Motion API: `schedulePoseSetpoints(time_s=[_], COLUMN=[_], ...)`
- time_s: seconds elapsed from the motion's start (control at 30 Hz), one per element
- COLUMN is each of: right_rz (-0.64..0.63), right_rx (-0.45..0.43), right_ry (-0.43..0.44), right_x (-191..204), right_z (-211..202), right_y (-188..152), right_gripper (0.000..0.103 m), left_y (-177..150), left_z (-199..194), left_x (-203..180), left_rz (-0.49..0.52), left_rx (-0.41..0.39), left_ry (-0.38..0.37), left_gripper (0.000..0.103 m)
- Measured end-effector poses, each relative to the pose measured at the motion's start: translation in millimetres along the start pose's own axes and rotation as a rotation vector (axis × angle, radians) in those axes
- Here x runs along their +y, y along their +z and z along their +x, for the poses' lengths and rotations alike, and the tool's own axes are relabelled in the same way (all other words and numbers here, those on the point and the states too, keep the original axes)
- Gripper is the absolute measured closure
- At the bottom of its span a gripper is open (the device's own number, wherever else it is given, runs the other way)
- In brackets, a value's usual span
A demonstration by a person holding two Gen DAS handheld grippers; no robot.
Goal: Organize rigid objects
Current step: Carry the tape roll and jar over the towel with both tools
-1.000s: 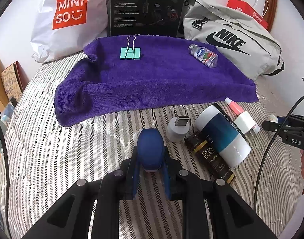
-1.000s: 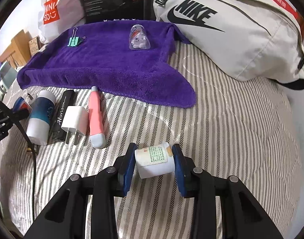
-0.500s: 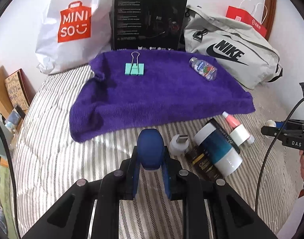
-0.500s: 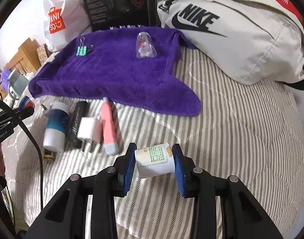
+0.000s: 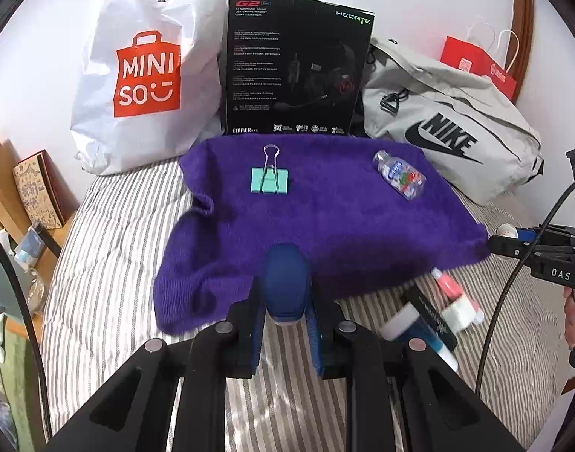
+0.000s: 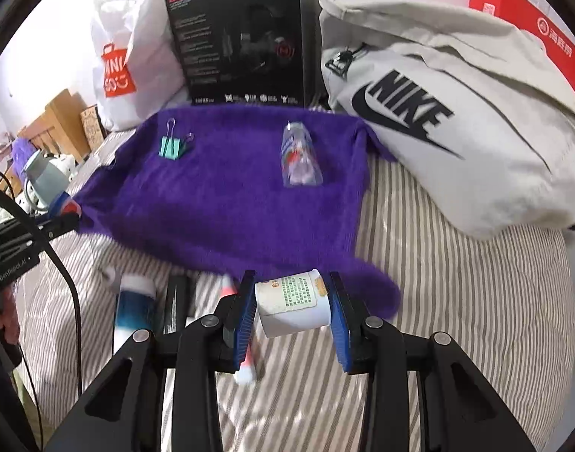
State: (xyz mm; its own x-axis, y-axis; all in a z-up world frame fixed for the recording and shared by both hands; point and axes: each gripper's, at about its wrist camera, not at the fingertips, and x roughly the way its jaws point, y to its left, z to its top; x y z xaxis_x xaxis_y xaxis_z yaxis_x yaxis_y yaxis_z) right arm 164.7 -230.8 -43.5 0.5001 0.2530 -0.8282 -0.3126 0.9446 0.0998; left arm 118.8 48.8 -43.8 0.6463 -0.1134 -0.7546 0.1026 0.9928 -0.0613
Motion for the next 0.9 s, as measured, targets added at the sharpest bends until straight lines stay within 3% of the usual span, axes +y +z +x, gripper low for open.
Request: schedulePoseSetpoints(time_s=[0.3, 0.9], right_rz=[-0.004, -0.060], right_rx=[0.023, 0.106], right_ry=[-0.017, -0.040], right_x=[-1.3, 1.4], right_z=[32.2, 92.6], right_y=[36.9, 59.8], right_gripper=[0.067, 0.067], left_y=[34.1, 69.1], left_z=[23.9, 103.2], left_x=[8.1, 31.4], left_rz=[0.005, -0.021], left_rx=[0.008, 0.086], left_ry=[-0.003, -0.023], left_gripper=[0.084, 0.084])
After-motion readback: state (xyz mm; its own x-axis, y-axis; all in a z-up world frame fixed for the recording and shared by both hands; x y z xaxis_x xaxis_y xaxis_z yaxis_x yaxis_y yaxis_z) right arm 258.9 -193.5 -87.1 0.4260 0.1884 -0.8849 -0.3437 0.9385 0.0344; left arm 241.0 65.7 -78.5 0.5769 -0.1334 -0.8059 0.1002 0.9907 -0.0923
